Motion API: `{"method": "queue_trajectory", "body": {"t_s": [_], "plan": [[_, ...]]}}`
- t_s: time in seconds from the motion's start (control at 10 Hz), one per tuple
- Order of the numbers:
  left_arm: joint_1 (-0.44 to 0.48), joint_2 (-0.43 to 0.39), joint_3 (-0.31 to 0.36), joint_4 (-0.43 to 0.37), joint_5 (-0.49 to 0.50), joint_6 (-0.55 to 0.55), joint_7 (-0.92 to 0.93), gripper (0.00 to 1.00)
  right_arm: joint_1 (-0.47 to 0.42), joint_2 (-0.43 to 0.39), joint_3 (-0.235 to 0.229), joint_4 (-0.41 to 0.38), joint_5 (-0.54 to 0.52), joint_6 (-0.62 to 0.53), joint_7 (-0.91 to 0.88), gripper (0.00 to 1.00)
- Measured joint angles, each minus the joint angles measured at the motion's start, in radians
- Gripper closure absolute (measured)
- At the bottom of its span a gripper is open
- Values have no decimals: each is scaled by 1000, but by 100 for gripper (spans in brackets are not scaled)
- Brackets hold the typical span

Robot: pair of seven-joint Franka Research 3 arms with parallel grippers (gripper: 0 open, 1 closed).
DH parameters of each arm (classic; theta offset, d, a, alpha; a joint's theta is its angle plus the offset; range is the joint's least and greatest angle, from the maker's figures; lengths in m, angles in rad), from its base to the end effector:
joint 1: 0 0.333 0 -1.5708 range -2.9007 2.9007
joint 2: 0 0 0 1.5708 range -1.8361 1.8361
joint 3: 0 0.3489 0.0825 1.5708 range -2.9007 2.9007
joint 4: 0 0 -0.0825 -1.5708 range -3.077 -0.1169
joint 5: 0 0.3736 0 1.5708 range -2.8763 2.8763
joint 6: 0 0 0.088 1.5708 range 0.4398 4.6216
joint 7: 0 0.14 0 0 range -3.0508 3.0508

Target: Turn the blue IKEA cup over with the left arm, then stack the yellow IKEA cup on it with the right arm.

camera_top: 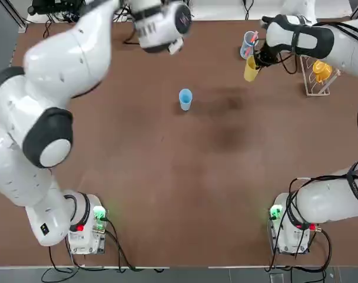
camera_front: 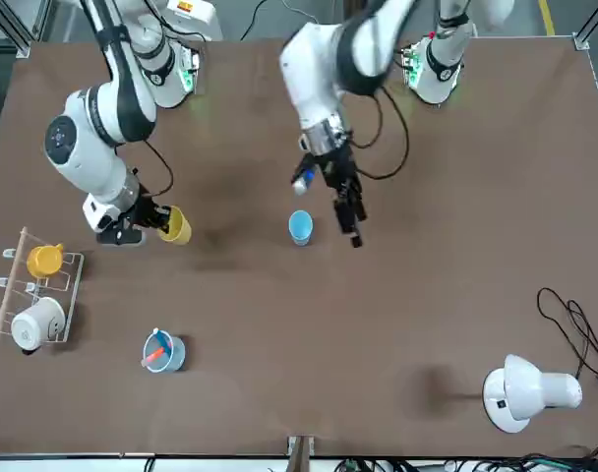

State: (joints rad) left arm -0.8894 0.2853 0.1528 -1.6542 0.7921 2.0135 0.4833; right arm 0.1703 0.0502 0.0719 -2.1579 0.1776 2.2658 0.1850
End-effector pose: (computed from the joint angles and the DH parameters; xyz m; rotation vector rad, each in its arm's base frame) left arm 0.5267 -0.4063 0.4831 -1.6956 1.6715 -0.2067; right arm 0.5276 0.1394 0.3874 -2.9882 0.0792 -0.0386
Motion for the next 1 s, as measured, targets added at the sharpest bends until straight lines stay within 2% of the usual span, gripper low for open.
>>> {"method": "queue_trajectory", "body": {"t_s": [0.3,0.4,0.6,0.7,0.9,1.0], "plan": [[204,-114,0,-23,-291,48,0,1,101,25,47,119,1,-34,164,95],[260,-155,0,-29,-417,21,-4,1,124,51,65,149,-2,-37,204,95],[388,-246,0,-33,-651,-112,-47,1,150,118,112,225,-31,-37,300,95],[443,-288,1,-33,-702,-183,-125,1,165,156,128,266,-55,-36,352,95],[480,-351,3,-15,-714,-325,-345,1,203,244,153,350,-139,-34,476,95],[524,-360,4,13,-715,-366,-383,1,224,287,160,383,-187,-33,541,95]]}}
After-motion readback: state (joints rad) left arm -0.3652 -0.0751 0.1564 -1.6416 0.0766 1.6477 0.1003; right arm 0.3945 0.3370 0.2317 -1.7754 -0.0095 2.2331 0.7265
